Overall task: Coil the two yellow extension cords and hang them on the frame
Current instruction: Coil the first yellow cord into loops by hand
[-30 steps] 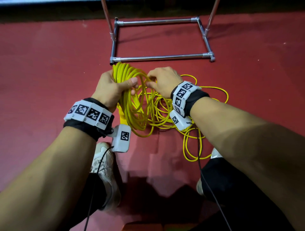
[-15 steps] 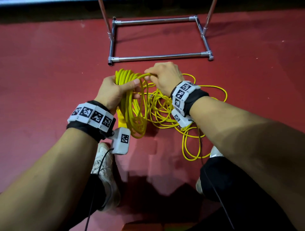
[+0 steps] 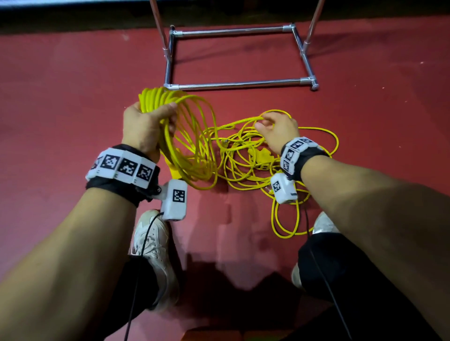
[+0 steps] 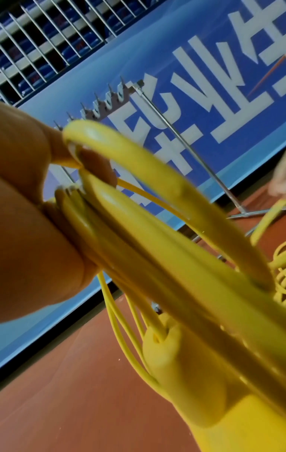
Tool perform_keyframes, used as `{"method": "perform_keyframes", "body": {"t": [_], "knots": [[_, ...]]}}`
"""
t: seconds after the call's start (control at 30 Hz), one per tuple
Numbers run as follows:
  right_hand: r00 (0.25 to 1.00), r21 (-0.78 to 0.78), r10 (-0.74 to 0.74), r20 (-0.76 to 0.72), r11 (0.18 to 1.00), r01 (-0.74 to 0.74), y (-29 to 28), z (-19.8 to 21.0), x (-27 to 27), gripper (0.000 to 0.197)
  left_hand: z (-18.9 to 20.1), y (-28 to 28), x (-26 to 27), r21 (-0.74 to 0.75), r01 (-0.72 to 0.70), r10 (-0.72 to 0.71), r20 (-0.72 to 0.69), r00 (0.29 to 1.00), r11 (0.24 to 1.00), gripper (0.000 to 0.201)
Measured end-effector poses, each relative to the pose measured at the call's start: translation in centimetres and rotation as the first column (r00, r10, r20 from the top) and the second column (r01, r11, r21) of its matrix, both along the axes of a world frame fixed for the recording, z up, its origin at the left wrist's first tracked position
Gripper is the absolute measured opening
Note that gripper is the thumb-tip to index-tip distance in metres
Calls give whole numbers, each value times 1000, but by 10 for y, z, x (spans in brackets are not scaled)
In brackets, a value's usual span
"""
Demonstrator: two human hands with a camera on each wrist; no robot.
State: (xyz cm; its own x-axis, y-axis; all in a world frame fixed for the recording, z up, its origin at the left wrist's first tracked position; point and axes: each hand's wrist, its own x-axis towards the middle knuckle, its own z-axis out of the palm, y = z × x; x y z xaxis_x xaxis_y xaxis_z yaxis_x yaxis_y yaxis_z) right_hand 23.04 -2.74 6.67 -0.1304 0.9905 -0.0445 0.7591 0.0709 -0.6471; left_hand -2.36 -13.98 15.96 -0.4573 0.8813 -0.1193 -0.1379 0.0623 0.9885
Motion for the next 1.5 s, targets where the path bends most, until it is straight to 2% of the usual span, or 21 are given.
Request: {"method": "perform_keyframes", "body": {"t": [0.07, 0.13, 0.2, 0.23, 0.27, 0.33, 0.37, 0.43, 0.53, 0.63, 0.73, 0.8, 0.87, 0.93, 1.0, 1.07, 1.2, 1.33, 1.4, 1.47, 1.5], "knots": [[978, -149, -8, 208, 988, 39, 0, -17, 16, 52, 7, 1, -3, 22, -33, 32, 21, 999, 999, 12], [913, -300, 76, 402, 952, 53, -5, -27, 22, 58, 12, 3, -1, 48, -30, 29, 35, 999, 998, 10], [832, -307, 122, 541, 950, 60, -15, -23, 11, 47, 14, 3, 6, 69, 10, -12, 18, 1000, 998, 8], [808, -237, 122, 577, 971, 23, -19, -18, 1, 36, 14, 3, 9, 70, 37, -36, -5, 999, 997, 7], [814, -152, 117, 569, 988, -36, -21, -11, -11, 28, 14, 2, 13, 68, 62, -60, -28, 998, 996, 8], [917, -14, 152, 368, 987, -158, -24, 2, -37, 30, 11, 0, 19, 69, 105, -102, -51, 994, 992, 10], [954, -12, 209, 213, 977, -212, -24, 7, -49, 38, 9, -1, 21, 74, 125, -122, -50, 991, 989, 11], [949, -77, 315, -14, 946, -316, -26, 14, -69, 47, 7, -2, 25, 81, 157, -154, -35, 987, 984, 12], [931, -226, 356, -76, 904, -364, -30, 5, -77, 41, 7, -4, 27, 93, 190, -188, -31, 982, 977, 15], [947, -348, 300, -111, 881, -320, -31, -16, -69, 36, 6, -7, 29, 104, 205, -201, -42, 979, 973, 15], [958, -289, 281, -52, 914, -283, -32, -22, -63, 46, 6, -9, 32, 113, 236, -233, -35, 972, 965, 15], [978, -187, 204, -55, 960, -210, -29, -20, -60, 55, 7, -9, 35, 108, 280, -278, -35, 960, 954, 15], [981, -74, 142, -136, 985, -153, -25, -11, -60, 55, 6, -9, 38, 96, 320, -318, -35, 947, 943, 18], [956, -13, 158, -249, 986, -166, -19, 0, -66, 43, 4, -8, 39, 90, 346, -343, -44, 938, 934, 18], [920, -43, 158, -358, 982, -185, -16, 11, -73, 30, 2, -8, 39, 84, 347, -343, -55, 938, 934, 15], [889, -74, 126, -440, 982, -176, -15, 11, -75, 28, 1, -9, 38, 70, 331, -328, -56, 943, 941, 10], [928, 41, 116, -353, 993, -109, -17, 5, -70, 31, 1, -11, 32, 50, 328, -324, -76, 943, 943, 6], [915, 353, 202, -350, 933, -71, -15, 23, -70, 52, -1, -11, 29, 30, 347, -342, -95, 935, 938, 12], [938, 291, 295, -182, 927, -235, -8, 34, -72, 49, -3, -11, 29, 26, 350, -346, -108, 932, 936, 13], [935, 157, 354, -15, 925, -347, -2, 41, -71, 27, -4, -11, 29, 26, 347, -342, -109, 933, 937, 12], [934, 146, 358, -1, 924, -354, -1, 41, -68, 19, -4, -11, 28, 23, 337, -333, -109, 937, 941, 11]]}}
